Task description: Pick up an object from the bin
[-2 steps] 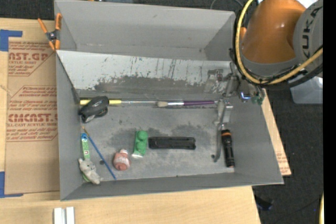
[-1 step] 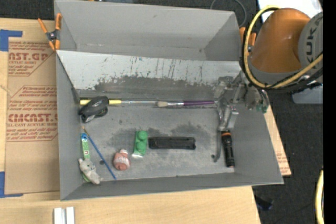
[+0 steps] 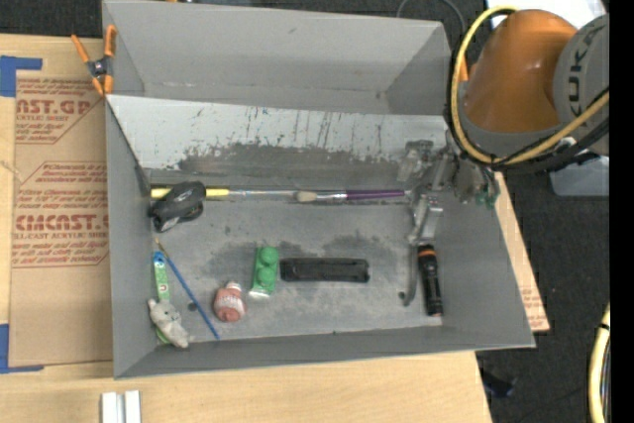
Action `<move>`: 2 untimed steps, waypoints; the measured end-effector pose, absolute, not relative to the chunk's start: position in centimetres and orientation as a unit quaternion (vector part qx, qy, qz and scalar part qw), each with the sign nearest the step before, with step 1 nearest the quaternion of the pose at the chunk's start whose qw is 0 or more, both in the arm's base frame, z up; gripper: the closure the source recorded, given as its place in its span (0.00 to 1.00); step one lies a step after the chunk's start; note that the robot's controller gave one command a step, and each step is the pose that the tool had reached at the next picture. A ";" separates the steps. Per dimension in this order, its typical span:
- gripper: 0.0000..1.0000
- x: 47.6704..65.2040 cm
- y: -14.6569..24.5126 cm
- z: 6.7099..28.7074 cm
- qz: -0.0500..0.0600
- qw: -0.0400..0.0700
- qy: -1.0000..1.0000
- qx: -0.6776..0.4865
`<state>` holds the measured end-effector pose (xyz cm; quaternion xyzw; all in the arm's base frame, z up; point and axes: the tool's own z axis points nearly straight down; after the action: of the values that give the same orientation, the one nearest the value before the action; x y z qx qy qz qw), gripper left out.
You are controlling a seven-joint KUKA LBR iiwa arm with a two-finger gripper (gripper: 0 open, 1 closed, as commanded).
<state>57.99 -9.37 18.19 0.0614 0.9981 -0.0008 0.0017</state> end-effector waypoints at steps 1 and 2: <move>0.00 56.5 -10.5 13.4 0.000 0.005 0.995 0.100; 0.00 57.2 -13.4 8.0 0.000 0.007 0.991 0.131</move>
Offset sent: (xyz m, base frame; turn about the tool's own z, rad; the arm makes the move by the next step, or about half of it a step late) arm -0.0082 -0.0399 -0.0983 0.1387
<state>57.20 -13.38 8.04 0.1307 0.9914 0.0003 0.0066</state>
